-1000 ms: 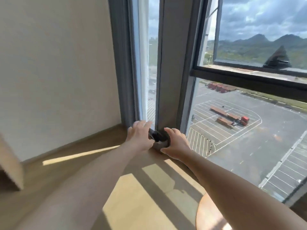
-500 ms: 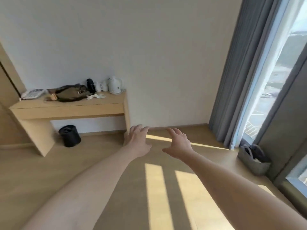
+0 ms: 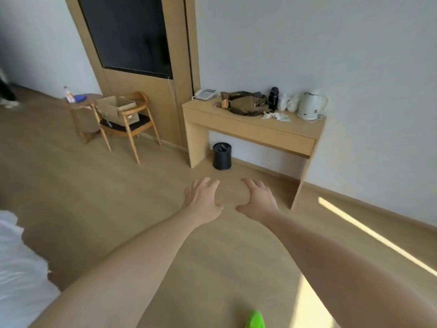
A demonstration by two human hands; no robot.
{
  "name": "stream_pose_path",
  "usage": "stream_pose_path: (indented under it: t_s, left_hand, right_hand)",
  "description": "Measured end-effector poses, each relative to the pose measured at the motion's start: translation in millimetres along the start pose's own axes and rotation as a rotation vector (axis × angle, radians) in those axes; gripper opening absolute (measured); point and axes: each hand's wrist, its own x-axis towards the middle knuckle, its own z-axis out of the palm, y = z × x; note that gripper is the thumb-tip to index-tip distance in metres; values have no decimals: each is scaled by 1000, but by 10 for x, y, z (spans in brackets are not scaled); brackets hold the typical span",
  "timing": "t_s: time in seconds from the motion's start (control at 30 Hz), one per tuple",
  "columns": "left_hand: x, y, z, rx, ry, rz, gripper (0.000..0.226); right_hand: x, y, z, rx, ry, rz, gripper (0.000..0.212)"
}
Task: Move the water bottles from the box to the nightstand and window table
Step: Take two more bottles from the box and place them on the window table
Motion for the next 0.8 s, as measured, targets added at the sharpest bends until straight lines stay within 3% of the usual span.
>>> stream_pose_path:
  t_s: [0.4, 0.63, 0.8]
  left_hand:
    - [1096, -1575, -731, 60, 131, -480, 76]
    - [1561, -2317, -917, 35, 155, -591, 80]
    - [1974, -3145, -1103, 31, 205, -572, 80]
  right_hand:
    - [2348, -1509, 442, 86, -219, -390, 92]
    - [3115, -2255, 909, 63, -335, -483, 93]
    - [3665, -3000, 1288, 47, -341, -528, 91]
